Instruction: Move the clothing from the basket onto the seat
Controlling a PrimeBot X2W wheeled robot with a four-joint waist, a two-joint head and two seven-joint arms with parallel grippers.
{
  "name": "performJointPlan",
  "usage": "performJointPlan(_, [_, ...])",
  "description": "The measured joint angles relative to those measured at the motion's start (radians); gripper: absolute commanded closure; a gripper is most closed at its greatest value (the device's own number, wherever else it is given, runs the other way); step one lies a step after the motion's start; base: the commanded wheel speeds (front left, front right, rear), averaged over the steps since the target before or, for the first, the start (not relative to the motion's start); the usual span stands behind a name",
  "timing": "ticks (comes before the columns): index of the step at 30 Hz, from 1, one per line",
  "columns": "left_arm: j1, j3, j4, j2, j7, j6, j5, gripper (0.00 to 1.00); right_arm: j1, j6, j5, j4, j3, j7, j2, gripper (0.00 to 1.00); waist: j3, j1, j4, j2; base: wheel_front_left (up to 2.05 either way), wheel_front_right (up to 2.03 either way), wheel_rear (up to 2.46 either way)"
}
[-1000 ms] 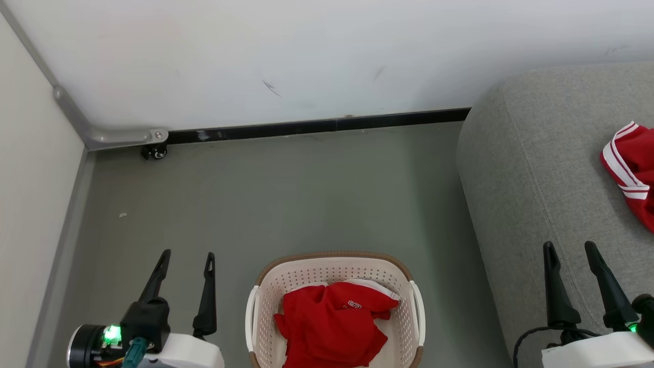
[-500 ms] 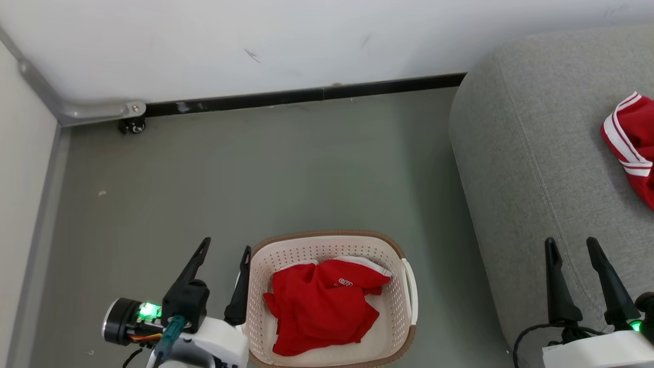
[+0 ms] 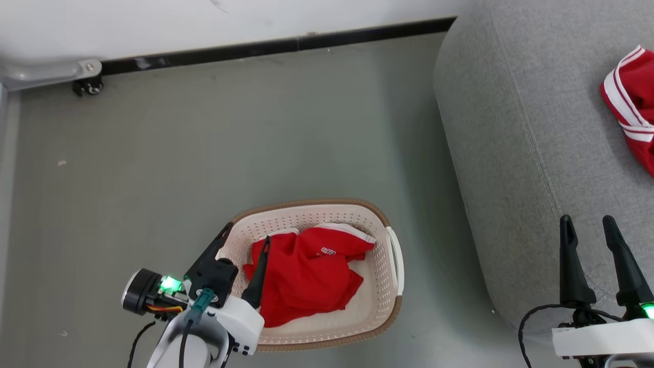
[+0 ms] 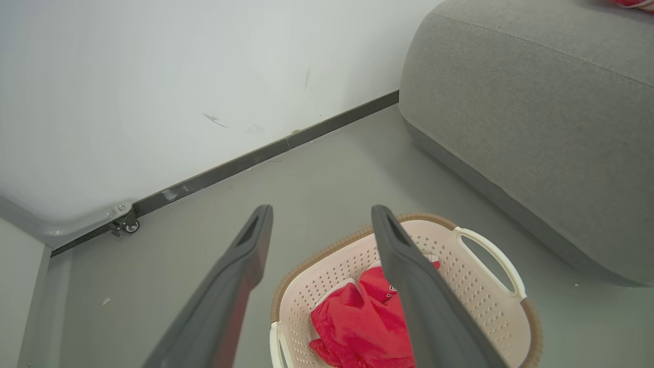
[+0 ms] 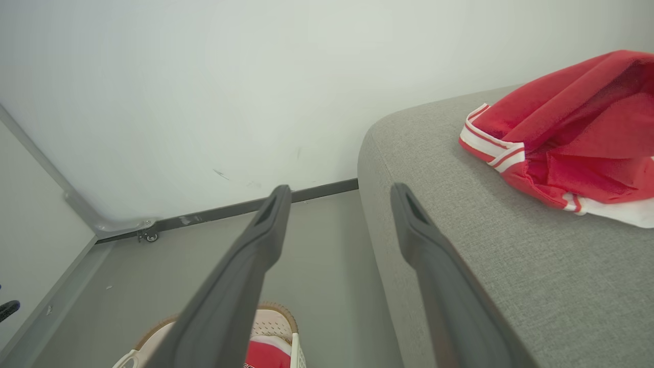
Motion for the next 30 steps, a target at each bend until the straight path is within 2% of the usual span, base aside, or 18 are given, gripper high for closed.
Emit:
performJointPlan(14, [-0.125, -0.055, 0.138, 0.001, 0.013, -0.03, 0.058, 0.0, -0.047, 0.0, 0.039, 0.004, 0.017, -0.043, 0.0, 0.0, 0.138, 0.0, -0.066, 0.0, 0.0, 0.0, 0.0])
performJointPlan(30, [-0.214, -0.056, 0.264, 0.041, 0.021, -0.028, 0.095, 0.0, -0.151, 0.0, 0.077, 0.038, 0.062, -0.098, 0.0, 0.0, 0.285, 0.0, -0.143, 0.0, 0.0, 0.0, 0.0])
